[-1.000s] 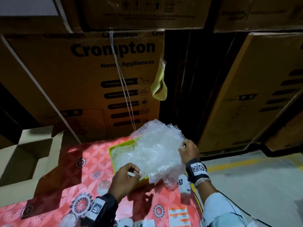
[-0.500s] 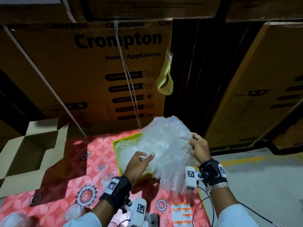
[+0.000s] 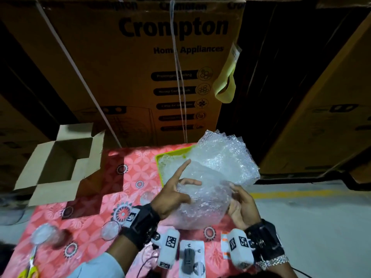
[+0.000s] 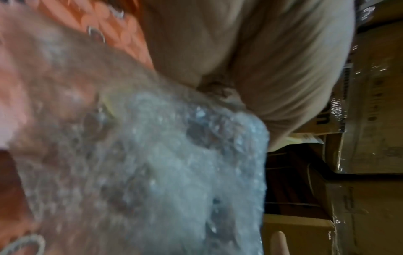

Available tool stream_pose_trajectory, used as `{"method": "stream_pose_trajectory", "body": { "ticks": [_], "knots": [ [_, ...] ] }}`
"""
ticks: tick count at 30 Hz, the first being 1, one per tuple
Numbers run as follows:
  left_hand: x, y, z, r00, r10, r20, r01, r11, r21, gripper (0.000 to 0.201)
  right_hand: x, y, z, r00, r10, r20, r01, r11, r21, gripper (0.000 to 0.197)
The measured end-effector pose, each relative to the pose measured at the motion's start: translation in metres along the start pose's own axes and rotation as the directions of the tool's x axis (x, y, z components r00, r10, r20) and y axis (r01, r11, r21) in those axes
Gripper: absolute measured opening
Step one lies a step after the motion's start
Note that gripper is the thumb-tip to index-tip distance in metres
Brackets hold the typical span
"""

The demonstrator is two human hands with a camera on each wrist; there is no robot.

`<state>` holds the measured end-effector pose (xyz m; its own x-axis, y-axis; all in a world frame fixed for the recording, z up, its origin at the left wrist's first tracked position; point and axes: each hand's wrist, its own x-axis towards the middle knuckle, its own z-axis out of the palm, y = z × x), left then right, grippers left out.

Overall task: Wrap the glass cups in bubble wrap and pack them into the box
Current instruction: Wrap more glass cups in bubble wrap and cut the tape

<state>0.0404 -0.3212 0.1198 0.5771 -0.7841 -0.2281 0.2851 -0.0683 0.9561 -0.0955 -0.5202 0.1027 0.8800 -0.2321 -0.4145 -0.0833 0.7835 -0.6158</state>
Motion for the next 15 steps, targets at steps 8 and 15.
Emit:
{"method": "stream_pose_trajectory", "body": {
  "ticks": [8,15],
  "knots": [
    [-0.098,0.030,-0.076,0.961,0.016,0.276,-0.110,0.938,0.328,0.106,0.029,0.084,0.034,0.967,0.250,-0.045,-0.252,0.926,-0.281,0.061],
    [-0.178,0.022,-0.187,0.961,-0.220,-0.170,0.263,0.914,0.307,0.099,0.019,0.134,0.102,0.999,0.007,-0.048,-0.016,0.984,-0.177,0.032]
  ]
}}
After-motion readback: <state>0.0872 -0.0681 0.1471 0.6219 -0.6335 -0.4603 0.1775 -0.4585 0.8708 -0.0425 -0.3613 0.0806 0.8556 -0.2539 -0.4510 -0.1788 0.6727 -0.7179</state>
